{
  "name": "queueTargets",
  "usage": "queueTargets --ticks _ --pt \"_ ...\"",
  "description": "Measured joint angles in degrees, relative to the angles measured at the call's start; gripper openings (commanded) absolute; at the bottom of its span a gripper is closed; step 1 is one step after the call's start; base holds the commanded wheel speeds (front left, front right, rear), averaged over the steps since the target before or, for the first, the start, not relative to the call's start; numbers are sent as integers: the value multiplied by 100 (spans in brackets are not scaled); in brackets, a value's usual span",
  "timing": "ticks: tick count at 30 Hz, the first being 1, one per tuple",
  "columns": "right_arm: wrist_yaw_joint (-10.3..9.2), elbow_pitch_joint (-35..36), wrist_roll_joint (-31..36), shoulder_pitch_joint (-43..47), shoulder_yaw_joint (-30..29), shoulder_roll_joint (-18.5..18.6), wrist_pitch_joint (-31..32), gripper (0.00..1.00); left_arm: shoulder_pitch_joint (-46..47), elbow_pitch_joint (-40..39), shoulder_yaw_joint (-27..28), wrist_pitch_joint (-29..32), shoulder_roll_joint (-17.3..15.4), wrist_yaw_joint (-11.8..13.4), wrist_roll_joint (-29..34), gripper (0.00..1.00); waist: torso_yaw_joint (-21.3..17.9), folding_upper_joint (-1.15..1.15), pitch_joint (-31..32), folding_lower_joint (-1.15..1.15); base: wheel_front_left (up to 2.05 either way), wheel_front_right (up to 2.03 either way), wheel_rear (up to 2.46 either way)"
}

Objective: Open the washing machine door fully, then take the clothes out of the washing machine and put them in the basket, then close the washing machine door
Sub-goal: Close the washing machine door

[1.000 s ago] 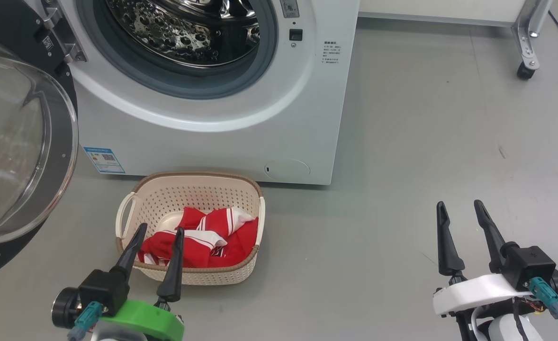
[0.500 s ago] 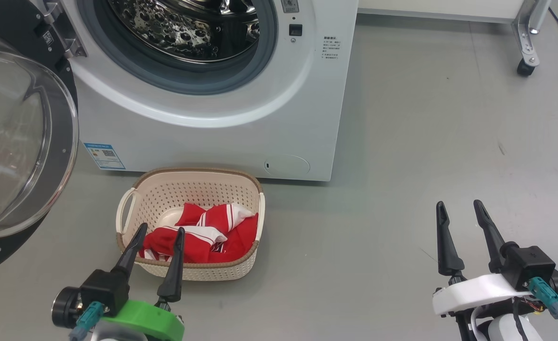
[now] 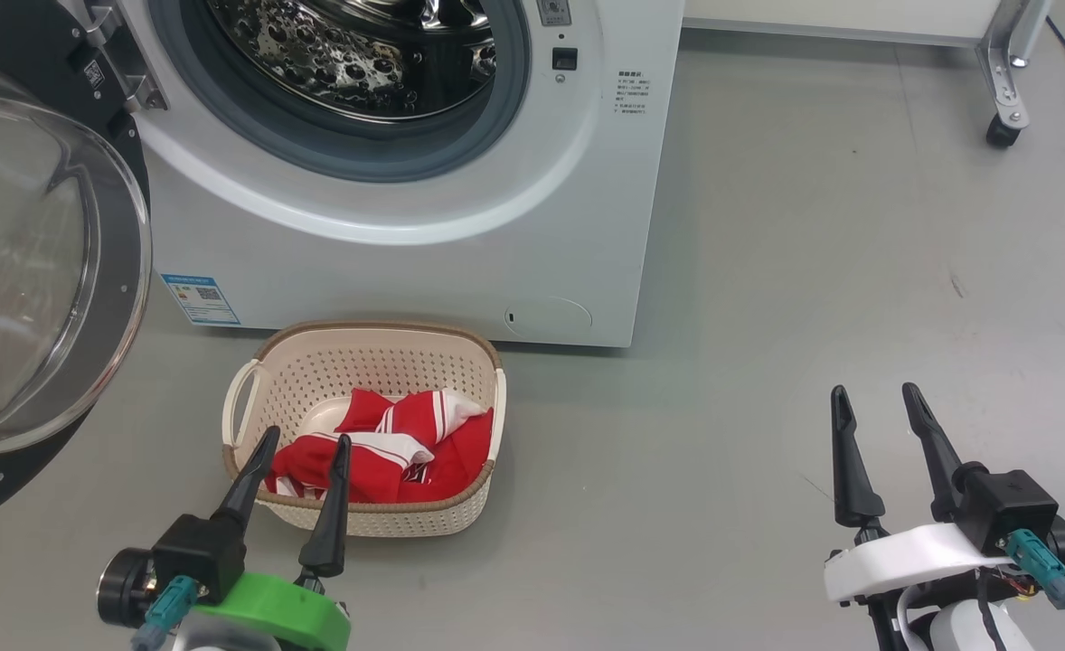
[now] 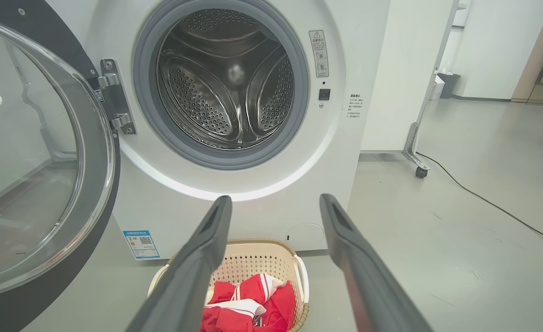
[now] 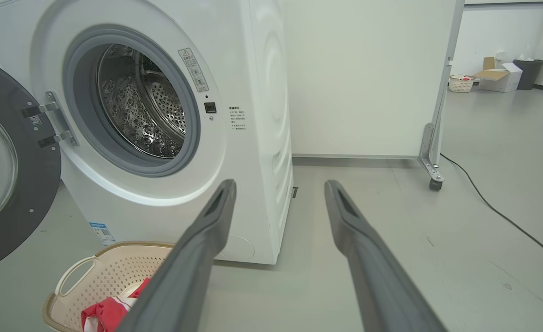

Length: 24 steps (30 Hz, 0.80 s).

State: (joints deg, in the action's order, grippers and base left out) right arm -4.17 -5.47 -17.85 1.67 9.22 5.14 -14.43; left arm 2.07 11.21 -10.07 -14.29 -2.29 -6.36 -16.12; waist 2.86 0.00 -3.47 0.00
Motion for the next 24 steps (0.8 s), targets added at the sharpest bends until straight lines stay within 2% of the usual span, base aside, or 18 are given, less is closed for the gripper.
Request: queueTargets --ticks 11,24 --pt "57 52 0 -1 31 -9 0 100 3 14 -86 0 0 0 1 100 97 0 -16 0 0 0 0" --pt "187 149 1 -2 123 51 0 100 18 15 -130 0 0 53 -33 100 676 0 -102 0 0 0 0"
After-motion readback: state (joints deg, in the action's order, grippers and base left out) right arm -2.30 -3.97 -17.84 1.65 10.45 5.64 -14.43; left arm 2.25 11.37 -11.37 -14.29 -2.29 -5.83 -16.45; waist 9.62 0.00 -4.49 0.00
